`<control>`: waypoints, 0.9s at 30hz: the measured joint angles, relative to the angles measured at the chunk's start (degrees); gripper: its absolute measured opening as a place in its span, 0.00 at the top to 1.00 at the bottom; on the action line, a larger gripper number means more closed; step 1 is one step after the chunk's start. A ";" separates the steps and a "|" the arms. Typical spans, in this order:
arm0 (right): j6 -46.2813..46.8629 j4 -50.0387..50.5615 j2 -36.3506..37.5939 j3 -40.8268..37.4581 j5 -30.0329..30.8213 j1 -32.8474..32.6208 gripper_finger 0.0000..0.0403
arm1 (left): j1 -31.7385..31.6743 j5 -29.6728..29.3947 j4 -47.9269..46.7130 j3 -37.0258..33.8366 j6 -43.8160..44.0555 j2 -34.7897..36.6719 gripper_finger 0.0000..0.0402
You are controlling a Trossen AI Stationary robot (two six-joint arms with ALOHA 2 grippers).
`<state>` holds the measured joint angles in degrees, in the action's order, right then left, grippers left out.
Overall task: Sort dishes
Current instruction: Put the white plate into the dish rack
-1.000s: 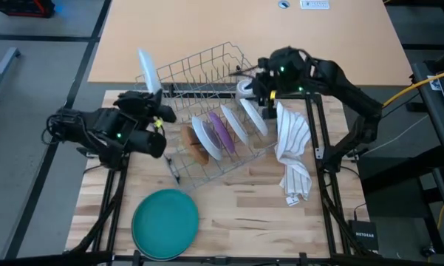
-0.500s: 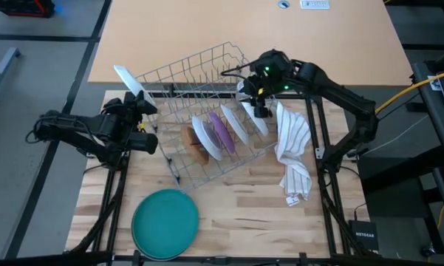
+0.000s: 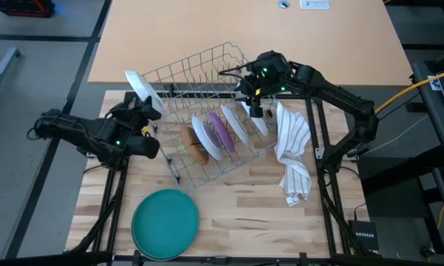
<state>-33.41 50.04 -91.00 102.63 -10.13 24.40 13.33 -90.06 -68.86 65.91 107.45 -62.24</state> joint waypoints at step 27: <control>0.15 3.08 0.00 0.00 -0.02 0.00 0.61 | -13.57 40.22 81.30 0.11 -91.04 -0.55 1.00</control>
<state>-33.26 53.13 -91.00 102.63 -10.15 24.40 -0.24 -49.84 12.44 66.02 16.41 -62.78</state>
